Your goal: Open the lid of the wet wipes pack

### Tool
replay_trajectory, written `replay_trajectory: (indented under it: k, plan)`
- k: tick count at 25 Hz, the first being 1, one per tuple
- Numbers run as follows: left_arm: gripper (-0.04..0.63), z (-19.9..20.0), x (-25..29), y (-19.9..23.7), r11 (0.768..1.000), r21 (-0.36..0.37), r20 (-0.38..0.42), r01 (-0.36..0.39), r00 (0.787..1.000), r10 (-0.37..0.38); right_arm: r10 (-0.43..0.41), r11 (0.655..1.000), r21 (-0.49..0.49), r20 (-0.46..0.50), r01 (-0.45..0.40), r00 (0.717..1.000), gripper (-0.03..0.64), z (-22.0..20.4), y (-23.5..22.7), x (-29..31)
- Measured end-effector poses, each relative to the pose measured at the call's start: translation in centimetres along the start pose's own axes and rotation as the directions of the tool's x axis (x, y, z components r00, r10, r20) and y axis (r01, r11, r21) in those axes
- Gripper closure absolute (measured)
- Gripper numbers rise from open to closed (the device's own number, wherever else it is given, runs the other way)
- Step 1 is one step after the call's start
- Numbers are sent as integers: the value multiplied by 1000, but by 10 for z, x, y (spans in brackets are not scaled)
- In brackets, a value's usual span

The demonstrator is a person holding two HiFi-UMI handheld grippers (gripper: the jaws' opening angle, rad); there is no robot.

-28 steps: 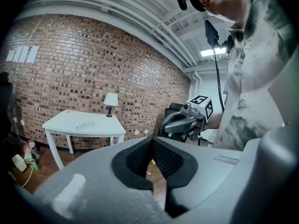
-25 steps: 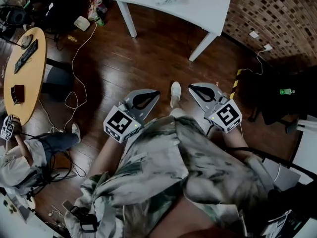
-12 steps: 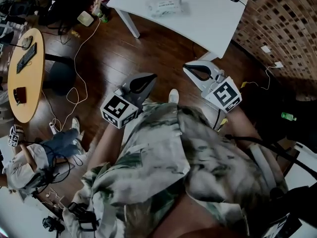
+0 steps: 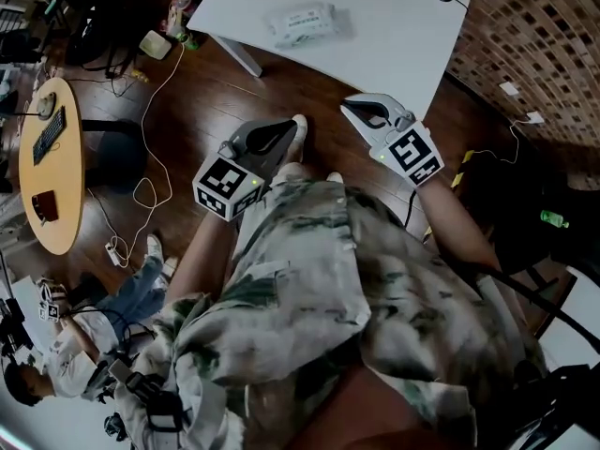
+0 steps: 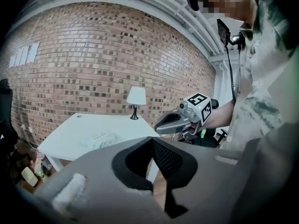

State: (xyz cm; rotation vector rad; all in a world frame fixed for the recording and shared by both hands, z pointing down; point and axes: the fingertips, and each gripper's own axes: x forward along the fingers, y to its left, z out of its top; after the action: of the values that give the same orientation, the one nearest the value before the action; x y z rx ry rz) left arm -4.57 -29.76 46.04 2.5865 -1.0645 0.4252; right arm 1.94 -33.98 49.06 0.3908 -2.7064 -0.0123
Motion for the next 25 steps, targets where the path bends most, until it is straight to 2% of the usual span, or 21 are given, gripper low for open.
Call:
replay_trajectory:
  k: [4,9,14,19,22,25]
  plan:
    - [595,4,23,49,1000,20,6,13,1000,-13,-34,999,33,-46,35,998,609,-12,-39,40]
    - [594,5,56,119,998,-29,3,49,999,-49,-55,987,141,-116,71,992,609,-34,-89,99]
    - [594,-3,91,177,994,67,-73,92,993,-87,-99,973,188,-188,135,977,609,-50,-132,152]
    - [594,-16,121,215,982,134,-138,136,983,-117,-127,960,203,-305,194,944,609,-82,-154,185]
    - [592,-25,140,229,973,162,-177,165,975,-136,-148,953,197,-358,230,922,609,-100,-165,195]
    - [558,-32,157,231,952,223,-219,210,962,-161,-160,949,197,-376,248,913,609,-106,-166,197]
